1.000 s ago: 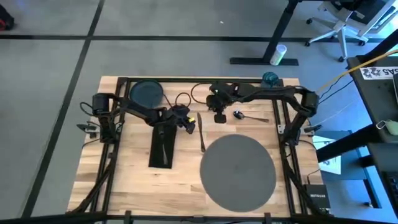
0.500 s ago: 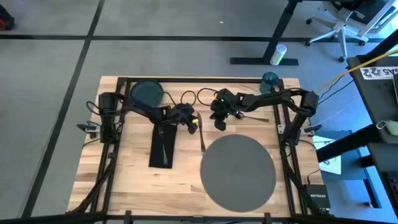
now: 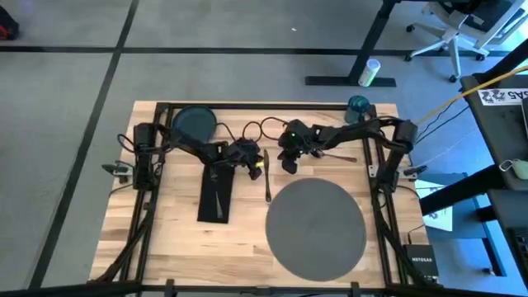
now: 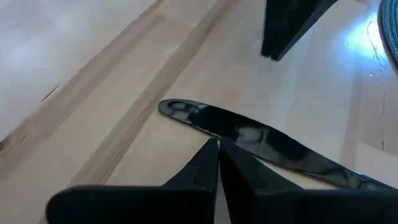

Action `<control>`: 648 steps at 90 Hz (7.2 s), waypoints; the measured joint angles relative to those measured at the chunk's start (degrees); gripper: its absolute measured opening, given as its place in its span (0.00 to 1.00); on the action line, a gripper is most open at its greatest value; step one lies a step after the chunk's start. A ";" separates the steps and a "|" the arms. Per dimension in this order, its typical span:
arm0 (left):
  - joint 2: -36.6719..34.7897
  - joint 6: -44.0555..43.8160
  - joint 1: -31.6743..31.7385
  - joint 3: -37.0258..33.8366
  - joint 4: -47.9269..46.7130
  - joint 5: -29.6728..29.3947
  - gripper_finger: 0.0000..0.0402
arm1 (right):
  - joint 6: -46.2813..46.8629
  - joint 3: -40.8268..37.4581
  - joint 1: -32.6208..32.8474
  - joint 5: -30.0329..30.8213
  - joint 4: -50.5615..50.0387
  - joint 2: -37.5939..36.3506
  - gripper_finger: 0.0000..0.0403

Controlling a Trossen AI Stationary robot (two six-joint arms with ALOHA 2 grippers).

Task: Set table place
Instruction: Put the black knife on the gray table mat

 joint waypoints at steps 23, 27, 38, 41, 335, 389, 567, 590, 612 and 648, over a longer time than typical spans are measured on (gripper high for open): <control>0.07 2.16 -0.45 0.19 0.07 0.21 0.00 | 0.00 0.00 0.00 -0.02 1.55 0.13 0.10; 0.09 2.20 -0.54 0.19 0.26 0.28 0.00 | -0.02 0.00 0.00 -0.02 1.44 0.13 0.10; 0.14 2.41 -1.30 1.03 0.06 0.86 0.00 | -0.18 0.00 0.00 -0.02 1.49 0.13 0.10; 0.17 2.84 -1.60 1.40 -0.06 1.04 0.00 | -0.19 0.00 0.00 -0.02 1.55 0.13 0.10; 0.44 -23.84 2.84 3.75 -3.65 11.35 0.00 | 23.53 1.07 -0.09 -3.85 10.67 6.94 0.14; 0.55 -24.42 2.95 3.82 -0.29 9.88 0.00 | 22.05 1.11 -0.17 -1.05 8.34 5.62 0.14; 4.70 -19.98 6.67 10.86 -9.87 13.40 0.00 | 17.90 1.38 -0.07 0.98 3.96 4.72 0.14; 4.72 -19.85 6.69 10.86 -9.96 13.24 0.00 | 17.90 1.36 -0.15 0.94 3.74 4.72 0.14; 5.23 -19.14 6.72 10.81 -9.20 13.15 0.00 | 17.90 1.31 -0.16 -0.04 3.56 4.74 0.14; 5.27 -18.41 6.74 9.75 -8.18 13.38 0.00 | 18.01 1.20 -0.70 -5.92 8.69 8.25 0.14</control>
